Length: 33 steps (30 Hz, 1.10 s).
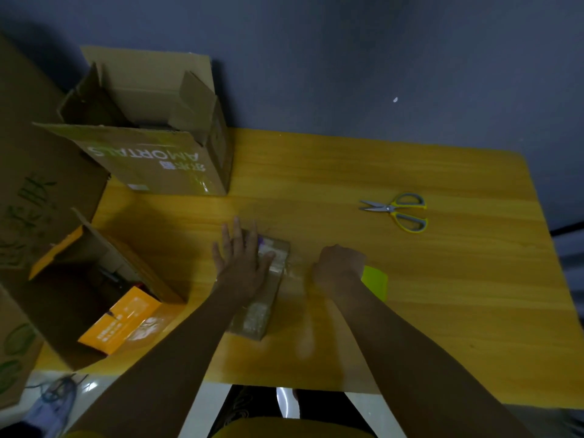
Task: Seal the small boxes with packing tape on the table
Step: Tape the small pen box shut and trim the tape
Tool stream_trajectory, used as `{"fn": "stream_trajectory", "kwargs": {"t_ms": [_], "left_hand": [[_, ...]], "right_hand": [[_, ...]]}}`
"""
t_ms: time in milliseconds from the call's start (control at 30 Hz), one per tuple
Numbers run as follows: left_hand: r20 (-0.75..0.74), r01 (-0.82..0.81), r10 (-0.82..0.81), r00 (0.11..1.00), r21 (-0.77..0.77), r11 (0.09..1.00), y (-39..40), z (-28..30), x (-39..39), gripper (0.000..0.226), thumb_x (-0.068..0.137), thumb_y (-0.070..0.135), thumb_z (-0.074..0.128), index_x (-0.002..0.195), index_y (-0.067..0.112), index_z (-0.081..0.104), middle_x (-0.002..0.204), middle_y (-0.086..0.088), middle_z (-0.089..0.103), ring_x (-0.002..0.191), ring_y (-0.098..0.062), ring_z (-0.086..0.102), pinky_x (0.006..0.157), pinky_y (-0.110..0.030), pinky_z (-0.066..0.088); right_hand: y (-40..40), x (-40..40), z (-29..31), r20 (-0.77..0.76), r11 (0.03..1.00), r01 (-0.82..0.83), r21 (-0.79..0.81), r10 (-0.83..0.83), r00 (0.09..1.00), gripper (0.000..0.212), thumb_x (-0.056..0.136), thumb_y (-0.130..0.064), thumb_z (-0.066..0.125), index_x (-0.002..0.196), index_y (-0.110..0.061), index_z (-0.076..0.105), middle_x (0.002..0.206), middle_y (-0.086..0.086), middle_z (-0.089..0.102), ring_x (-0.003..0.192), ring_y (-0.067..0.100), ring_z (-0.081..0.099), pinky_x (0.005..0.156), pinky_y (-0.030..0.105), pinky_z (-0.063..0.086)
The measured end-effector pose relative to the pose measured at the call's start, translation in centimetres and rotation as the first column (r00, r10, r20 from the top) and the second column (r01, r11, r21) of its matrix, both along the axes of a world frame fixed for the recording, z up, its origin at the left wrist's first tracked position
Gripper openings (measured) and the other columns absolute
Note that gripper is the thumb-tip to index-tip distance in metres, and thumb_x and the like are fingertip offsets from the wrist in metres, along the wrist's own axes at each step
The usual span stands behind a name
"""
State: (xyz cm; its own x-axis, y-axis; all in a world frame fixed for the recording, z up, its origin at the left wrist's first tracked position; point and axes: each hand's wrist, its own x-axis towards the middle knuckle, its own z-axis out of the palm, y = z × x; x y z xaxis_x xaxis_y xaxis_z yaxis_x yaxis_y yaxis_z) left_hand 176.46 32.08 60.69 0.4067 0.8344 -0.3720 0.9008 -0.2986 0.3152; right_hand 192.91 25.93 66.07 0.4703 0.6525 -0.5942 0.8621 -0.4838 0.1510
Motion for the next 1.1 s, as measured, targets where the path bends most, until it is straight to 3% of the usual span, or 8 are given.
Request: {"fn": "stream_trajectory", "kwargs": {"t_ms": [200, 300, 400, 533, 667, 800, 933, 1100], "left_hand": [[-0.087, -0.028, 0.014, 0.996, -0.161, 0.987, 0.9, 0.7, -0.4, 0.084, 0.088, 0.073, 0.025, 0.151, 0.032, -0.014, 0.157, -0.001, -0.028, 0.145, -0.033, 0.007, 0.108, -0.054, 0.02], [-0.103, -0.053, 0.03, 0.994, -0.224, 0.973, 0.9, 1.3, -0.1, 0.094, 0.08, 0.081, 0.031, 0.149, 0.038, -0.016, 0.153, -0.001, -0.035, 0.145, -0.036, -0.017, 0.112, -0.062, 0.002], [-0.122, 0.118, -0.138, 0.983, -0.154, 0.981, -0.6, 2.0, 1.3, 0.104, 0.074, 0.085, 0.04, 0.147, 0.042, -0.02, 0.15, -0.002, -0.041, 0.137, -0.039, -0.035, 0.106, -0.07, -0.008], [-0.218, 0.188, -0.237, 0.947, -0.222, 0.957, -0.9, 1.8, 3.0, 0.127, 0.066, 0.077, 0.063, 0.14, 0.041, -0.033, 0.144, -0.004, -0.049, 0.131, -0.043, -0.041, 0.1, -0.078, 0.0], [-0.324, 0.152, -0.226, 0.919, -0.237, 0.959, -0.1, 2.1, 3.8, 0.113, 0.077, 0.057, 0.068, 0.149, 0.036, -0.017, 0.154, -0.009, -0.033, 0.137, -0.047, -0.029, 0.101, -0.076, 0.017], [-0.264, 0.197, -0.248, 0.932, -0.203, 0.959, 0.2, 2.6, 3.1, 0.1, 0.076, 0.059, 0.066, 0.148, 0.034, 0.001, 0.157, -0.005, -0.01, 0.141, -0.045, -0.02, 0.101, -0.072, 0.024], [-0.097, 0.2, -0.23, 0.968, -0.246, 0.948, 0.5, 3.3, 3.3, 0.098, 0.071, 0.058, 0.069, 0.146, 0.036, 0.009, 0.152, -0.001, 0.005, 0.142, -0.039, -0.008, 0.101, -0.066, 0.031], [0.213, 0.235, -0.167, 0.963, -0.356, 0.905, 1.4, 4.0, 2.7, 0.099, 0.073, 0.051, 0.076, 0.147, 0.031, 0.013, 0.149, 0.002, 0.012, 0.14, -0.028, 0.007, 0.108, -0.05, 0.032]], "right_hand": [[-0.1, -0.3, 0.4, 0.013, 1.0, 0.017, 0.014, -0.017, 1.0, 0.034, 0.099, -0.035, 0.041, 0.121, -0.017, 0.059, 0.124, 0.003, 0.061, 0.116, 0.026, 0.057, 0.09, 0.035, 0.042], [-0.6, -0.1, 0.6, 0.009, 1.0, 0.02, 0.018, -0.02, 1.0, 0.039, 0.099, -0.039, 0.04, 0.124, -0.015, 0.058, 0.126, 0.005, 0.06, 0.117, 0.027, 0.057, 0.091, 0.036, 0.042], [-0.9, 0.2, 0.7, 0.008, 0.999, 0.041, 0.036, -0.041, 0.999, 0.043, 0.098, -0.045, 0.041, 0.124, -0.015, 0.057, 0.126, 0.005, 0.059, 0.117, 0.026, 0.057, 0.09, 0.035, 0.043], [-0.8, 0.3, 0.3, 0.02, 0.995, 0.052, 0.083, -0.054, 0.998, 0.043, 0.097, -0.046, 0.042, 0.124, -0.016, 0.058, 0.127, 0.004, 0.059, 0.119, 0.026, 0.056, 0.091, 0.034, 0.041], [-1.7, 0.9, 0.5, 0.031, 0.985, 0.06, 0.159, -0.066, 0.997, 0.056, 0.094, -0.06, 0.04, 0.124, -0.015, 0.056, 0.126, 0.008, 0.059, 0.117, 0.029, 0.055, 0.093, 0.037, 0.039], [-5.3, 3.0, 1.0, -0.103, 0.93, 0.194, 0.314, -0.17, 0.98, 0.063, 0.085, -0.073, 0.044, 0.113, -0.019, 0.063, 0.112, 0.006, 0.067, 0.108, 0.027, 0.06, 0.087, 0.035, 0.044], [-8.2, 3.8, 1.4, -0.351, 0.785, 0.48, 0.391, -0.355, 0.867, 0.051, 0.077, -0.073, 0.056, 0.07, -0.022, 0.058, 0.077, 0.002, 0.059, 0.094, 0.028, 0.063, 0.066, 0.03, 0.04], [-8.5, 4.5, 3.7, -0.374, 0.69, 0.493, 0.529, -0.332, 0.866, 0.052, 0.076, -0.07, 0.061, 0.07, -0.018, 0.059, 0.069, 0.003, 0.058, 0.084, 0.026, 0.062, 0.061, 0.029, 0.039]]}}
